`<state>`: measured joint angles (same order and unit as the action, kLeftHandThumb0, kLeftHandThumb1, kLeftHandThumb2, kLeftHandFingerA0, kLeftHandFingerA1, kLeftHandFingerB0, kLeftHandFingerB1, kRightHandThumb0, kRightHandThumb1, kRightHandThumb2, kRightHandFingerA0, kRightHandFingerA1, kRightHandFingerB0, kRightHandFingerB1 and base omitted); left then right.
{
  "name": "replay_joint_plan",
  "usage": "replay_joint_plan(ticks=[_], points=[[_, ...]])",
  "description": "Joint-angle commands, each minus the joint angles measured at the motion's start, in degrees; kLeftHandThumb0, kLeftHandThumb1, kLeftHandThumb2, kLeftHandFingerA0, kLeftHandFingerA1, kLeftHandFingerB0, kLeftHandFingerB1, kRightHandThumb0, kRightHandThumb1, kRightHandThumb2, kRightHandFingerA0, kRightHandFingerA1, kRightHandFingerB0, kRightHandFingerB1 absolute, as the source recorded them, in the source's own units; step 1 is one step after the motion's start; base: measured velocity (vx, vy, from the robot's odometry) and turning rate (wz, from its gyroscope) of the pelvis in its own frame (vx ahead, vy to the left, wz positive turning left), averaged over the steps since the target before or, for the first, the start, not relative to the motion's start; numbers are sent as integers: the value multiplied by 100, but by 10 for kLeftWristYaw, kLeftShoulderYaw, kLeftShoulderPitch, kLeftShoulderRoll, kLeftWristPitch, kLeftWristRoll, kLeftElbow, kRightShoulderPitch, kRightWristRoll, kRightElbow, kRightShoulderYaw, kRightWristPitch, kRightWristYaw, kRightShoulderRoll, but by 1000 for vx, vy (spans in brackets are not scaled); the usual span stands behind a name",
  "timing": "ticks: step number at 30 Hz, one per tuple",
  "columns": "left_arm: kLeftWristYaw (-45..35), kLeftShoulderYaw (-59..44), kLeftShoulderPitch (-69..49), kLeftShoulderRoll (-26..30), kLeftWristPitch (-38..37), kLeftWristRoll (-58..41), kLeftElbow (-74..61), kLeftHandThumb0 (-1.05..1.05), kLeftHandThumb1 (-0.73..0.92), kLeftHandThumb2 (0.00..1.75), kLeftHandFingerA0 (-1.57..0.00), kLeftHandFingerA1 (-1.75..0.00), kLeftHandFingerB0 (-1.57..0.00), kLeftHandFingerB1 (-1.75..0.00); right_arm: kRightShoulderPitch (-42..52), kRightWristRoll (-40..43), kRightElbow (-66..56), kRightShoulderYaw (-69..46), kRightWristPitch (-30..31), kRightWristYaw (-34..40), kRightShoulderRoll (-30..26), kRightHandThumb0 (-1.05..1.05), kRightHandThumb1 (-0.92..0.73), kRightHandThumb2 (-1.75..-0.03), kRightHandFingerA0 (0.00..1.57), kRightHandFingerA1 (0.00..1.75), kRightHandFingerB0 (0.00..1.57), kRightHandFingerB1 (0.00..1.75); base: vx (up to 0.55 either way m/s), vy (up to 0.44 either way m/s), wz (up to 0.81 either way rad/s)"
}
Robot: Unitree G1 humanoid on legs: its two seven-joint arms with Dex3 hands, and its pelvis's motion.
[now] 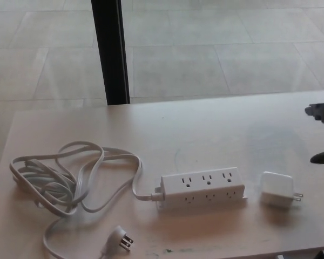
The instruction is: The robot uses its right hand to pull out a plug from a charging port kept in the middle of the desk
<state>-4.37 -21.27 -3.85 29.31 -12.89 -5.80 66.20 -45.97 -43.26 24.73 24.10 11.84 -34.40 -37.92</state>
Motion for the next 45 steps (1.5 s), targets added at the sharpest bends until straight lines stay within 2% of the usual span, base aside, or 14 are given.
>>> replay_joint_plan(ticks=[1,8,9,11,12,19,21,22,31,34,35,37,40,45], points=[[5,-6,-8,4,-9,-8,2,-75,86,66,-78,-65,-69,-51,136,149,-71,-225,-12,23,-96,-84,-67,-100,105,112,8,39,0,0,0],[2,-12,-10,5,-10,-14,0,-75,87,66,-79,-65,-69,-53,282,196,-50,-485,-9,91,-119,-76,-80,-64,105,116,16,36,0,0,0],[1,-9,-6,6,-13,-11,7,-75,87,66,-78,-63,-70,-52,353,217,3,-580,-37,138,-117,-90,-64,-106,113,115,12,68,0,0,0],[-4,-12,-10,5,-13,-15,5,-78,86,66,-78,-65,-69,-51,406,240,34,-652,-53,180,-93,-102,-65,-106,108,104,19,82,0,0,0],[-4,-13,-9,5,-13,-16,8,-78,86,66,-78,-63,-68,-49,427,247,40,-670,-64,195,-80,-101,-83,-60,128,118,2,120,0,0,0],[-11,-21,-18,1,-15,-24,9,-76,87,66,-76,-61,-65,-48,545,276,126,-750,-93,348,8,-97,-62,-103,127,127,10,85,0,0,0],[-6,-17,-21,1,-16,-19,7,-76,87,66,-75,-60,-66,-49,568,285,163,-758,-99,386,30,-94,-86,-62,123,128,0,107,0,0,0],[-8,-18,-21,0,-18,-21,8,-77,86,66,-75,-61,-66,-49,570,284,171,-756,-92,392,33,-94,-61,-105,126,122,8,80,0,0,0],[-9,-25,-16,-1,-14,-28,15,-78,86,66,-76,-61,-65,-50,532,358,225,-826,-99,413,78,-94,-60,-105,120,121,6,74,0,0,0],[4,-19,-15,0,-8,-20,15,-77,87,66,-78,-58,-65,-47,526,364,235,-836,-82,410,92,-97,-59,-106,106,117,4,77,0,0,0],[-3,-24,-17,-2,-9,-27,11,-77,87,66,-77,-60,-65,-49,516,406,237,-870,-89,385,106,-89,-55,-112,69,113,0,75,0,0,0],[-3,-24,-19,-1,-8,-26,11,-76,88,66,-77,-60,-64,-48,514,407,229,-879,-78,389,115,-90,-75,-71,85,130,0,102,0,0,0],[-1,-21,-19,0,-7,-22,15,-77,89,67,-78,-60,-64,-49,510,411,218,-896,-51,378,128,-88,-56,-109,118,119,5,75,0,0,0],[0,-16,-28,2,-3,-17,9,-75,90,67,-77,-59,-62,-46,506,426,231,-913,-40,345,133,-84,-68,-81,115,116,0,104,0,0,0]])
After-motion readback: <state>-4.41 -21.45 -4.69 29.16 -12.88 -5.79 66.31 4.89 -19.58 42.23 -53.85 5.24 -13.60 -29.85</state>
